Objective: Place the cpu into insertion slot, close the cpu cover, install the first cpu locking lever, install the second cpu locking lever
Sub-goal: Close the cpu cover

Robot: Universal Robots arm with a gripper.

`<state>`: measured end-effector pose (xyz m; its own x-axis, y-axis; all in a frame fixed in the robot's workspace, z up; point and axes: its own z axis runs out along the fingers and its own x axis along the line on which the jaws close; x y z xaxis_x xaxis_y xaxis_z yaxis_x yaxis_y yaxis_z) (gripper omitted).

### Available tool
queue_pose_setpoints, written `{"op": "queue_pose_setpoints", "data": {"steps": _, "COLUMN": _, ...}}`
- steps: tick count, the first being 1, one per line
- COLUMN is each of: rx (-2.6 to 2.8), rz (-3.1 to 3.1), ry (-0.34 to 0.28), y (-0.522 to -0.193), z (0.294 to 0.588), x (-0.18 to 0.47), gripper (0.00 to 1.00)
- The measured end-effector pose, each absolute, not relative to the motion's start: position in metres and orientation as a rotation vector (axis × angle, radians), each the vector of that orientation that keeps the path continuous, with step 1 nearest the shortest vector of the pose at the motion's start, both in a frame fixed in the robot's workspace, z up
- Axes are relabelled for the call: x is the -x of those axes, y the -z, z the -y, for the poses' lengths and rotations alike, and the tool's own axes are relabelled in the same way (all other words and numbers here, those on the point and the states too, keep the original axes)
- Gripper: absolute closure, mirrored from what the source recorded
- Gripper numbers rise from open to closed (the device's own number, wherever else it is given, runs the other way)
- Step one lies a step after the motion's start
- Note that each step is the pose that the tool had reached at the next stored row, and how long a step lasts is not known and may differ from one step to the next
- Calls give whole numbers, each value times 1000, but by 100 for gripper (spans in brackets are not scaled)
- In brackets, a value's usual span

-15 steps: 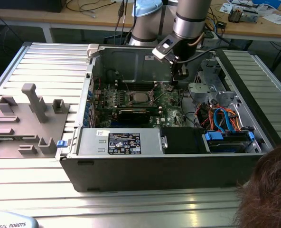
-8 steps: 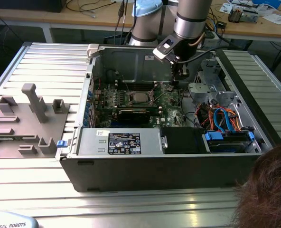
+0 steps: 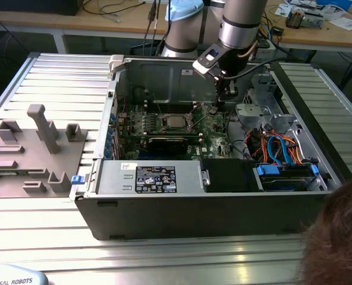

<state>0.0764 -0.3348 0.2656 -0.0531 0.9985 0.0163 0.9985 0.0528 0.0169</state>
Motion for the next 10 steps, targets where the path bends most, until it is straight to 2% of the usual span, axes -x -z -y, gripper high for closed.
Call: {"op": "queue_pose_setpoints", "data": {"steps": 10, "rx": 2162, "rz": 2279, "ry": 37, "y": -264, "z": 335, "x": -79, "gripper": 89}}
